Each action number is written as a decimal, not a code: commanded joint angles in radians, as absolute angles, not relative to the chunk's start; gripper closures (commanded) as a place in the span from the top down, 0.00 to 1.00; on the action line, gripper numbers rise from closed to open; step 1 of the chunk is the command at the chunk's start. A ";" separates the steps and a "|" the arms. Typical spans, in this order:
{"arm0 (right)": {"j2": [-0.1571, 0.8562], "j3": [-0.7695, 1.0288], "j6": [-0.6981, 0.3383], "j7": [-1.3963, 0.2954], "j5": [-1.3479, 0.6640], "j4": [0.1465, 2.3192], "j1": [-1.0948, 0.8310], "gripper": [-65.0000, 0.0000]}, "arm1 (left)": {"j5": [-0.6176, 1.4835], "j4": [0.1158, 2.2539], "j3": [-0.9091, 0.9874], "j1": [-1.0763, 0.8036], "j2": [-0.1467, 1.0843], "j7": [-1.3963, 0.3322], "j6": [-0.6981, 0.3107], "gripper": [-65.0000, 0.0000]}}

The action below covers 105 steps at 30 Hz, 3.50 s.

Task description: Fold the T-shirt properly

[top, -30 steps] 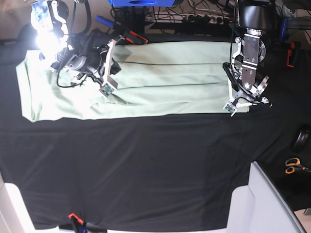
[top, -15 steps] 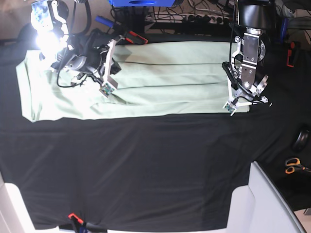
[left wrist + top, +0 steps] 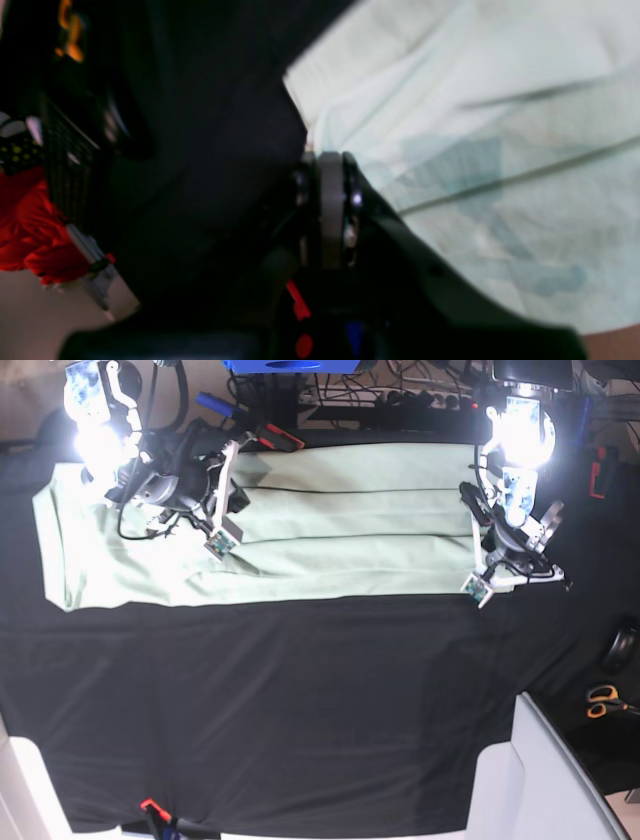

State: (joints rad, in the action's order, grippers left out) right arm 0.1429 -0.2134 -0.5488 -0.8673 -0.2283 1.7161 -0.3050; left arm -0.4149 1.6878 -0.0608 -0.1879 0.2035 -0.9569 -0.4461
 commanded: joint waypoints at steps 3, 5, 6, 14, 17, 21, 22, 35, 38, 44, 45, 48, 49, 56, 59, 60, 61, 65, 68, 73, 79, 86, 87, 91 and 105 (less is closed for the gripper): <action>0.143 -0.209 -0.553 -0.852 -0.242 1.730 -0.297 0.00 | -0.426 1.735 -0.059 -0.220 0.219 -0.954 -0.437 0.00; 0.143 -0.209 -0.553 -0.852 -0.242 1.730 -0.297 0.00 | -0.426 1.755 -0.059 -0.249 0.220 -0.952 -0.437 0.00; 0.143 -0.209 -0.553 -0.852 -0.242 1.730 -0.297 0.00 | -0.426 1.764 -0.059 -0.262 0.222 -0.951 -0.437 0.00; 0.142 -0.209 -0.553 -0.852 -0.242 1.730 -0.295 0.00 | -0.427 1.779 -0.154 -0.323 0.275 -0.951 -0.437 0.00; 0.140 -0.209 -0.553 -0.852 -0.242 1.730 -0.295 0.00 | -0.427 1.778 -0.159 -0.328 0.275 -0.951 -0.437 0.00; 0.128 -0.209 -0.552 -0.852 -0.242 1.730 -0.295 0.00 | -0.427 1.776 -0.166 -0.329 0.295 -0.951 -0.437 0.00; 0.124 -0.209 -0.552 -0.852 -0.242 1.730 -0.295 0.00 | -0.427 1.771 -0.166 -0.331 0.298 -0.951 -0.437 0.00; 0.101 -0.209 -0.550 -0.854 -0.242 1.735 -0.295 0.00 | -0.628 1.678 -0.269 -0.346 0.335 -0.947 -0.437 0.00; 0.099 -0.216 -0.549 -0.854 -0.242 1.735 -0.294 0.00 | -0.665 1.678 -0.269 -0.343 0.335 -0.947 -0.437 0.03; 0.099 -0.216 -0.545 -0.860 -0.242 1.738 -0.280 0.00 | -0.725 1.678 -0.259 -0.337 0.337 -0.947 -0.437 0.28; 0.099 -0.216 -0.545 -0.860 -0.242 1.742 -0.274 0.00 | -0.734 1.678 -0.259 -0.337 0.337 -0.947 -0.437 0.32; 0.099 -0.216 -0.545 -0.860 -0.242 1.776 -0.269 0.00 | -0.759 1.679 -0.257 -0.337 0.337 -0.947 -0.437 0.43; 0.099 -0.216 -0.545 -0.860 -0.242 1.790 -0.266 0.00 | -0.760 1.684 -0.255 -0.335 0.337 -0.947 -0.437 0.45; 0.097 -0.216 -0.545 -0.926 -0.242 1.814 -0.173 0.00 | -0.751 1.877 -0.228 -0.348 0.289 -0.954 -0.437 0.45; 0.097 -0.216 -0.545 -0.926 -0.242 1.813 -0.147 0.00 | -0.759 1.929 -0.232 -0.361 0.251 -0.951 -0.437 0.45; 0.097 -0.217 -0.545 -0.926 -0.242 1.807 -0.139 0.00 | -0.756 1.928 -0.243 -0.354 0.239 -0.951 -0.437 0.45; 0.097 -0.217 -0.545 -0.926 -0.242 1.793 -0.134 0.00 | -0.751 1.920 -0.255 -0.340 0.231 -0.951 -0.437 0.45; 0.096 -0.219 -0.545 -0.921 -0.242 1.698 -0.088 0.00 | -0.750 1.756 -0.266 -0.246 0.170 -0.947 -0.437 0.44; 0.074 -0.220 -0.545 -0.920 -0.240 1.650 -0.061 0.00 | -0.737 1.639 -0.262 -0.183 0.137 -0.920 -0.435 0.22; 0.070 -0.220 -0.545 -0.923 -0.240 1.638 -0.030 0.00 | -0.622 1.584 -0.260 -0.136 0.127 -0.903 -0.435 0.00; 0.070 -0.220 -0.547 -0.918 -0.239 1.603 0.005 0.00 | -0.607 1.517 -0.225 -0.114 0.130 -0.901 -0.432 0.00; 0.051 -0.220 -0.552 -0.885 -0.240 1.532 0.025 0.00 | -0.605 1.406 -0.131 -0.088 0.147 -0.829 -0.432 0.00; 0.050 -0.220 -0.552 -0.885 -0.240 1.532 0.025 0.00 | -0.608 1.389 -0.113 -0.085 0.147 -0.814 -0.432 0.00; 0.050 -0.220 -0.552 -0.885 -0.240 1.532 0.022 0.00 | -0.602 1.394 -0.064 -0.085 0.147 -0.794 -0.432 0.00; 0.074 -0.220 -0.552 -0.878 -0.237 1.537 -0.058 0.00 | -0.219 1.756 0.259 -0.294 0.213 -0.918 -0.684 0.00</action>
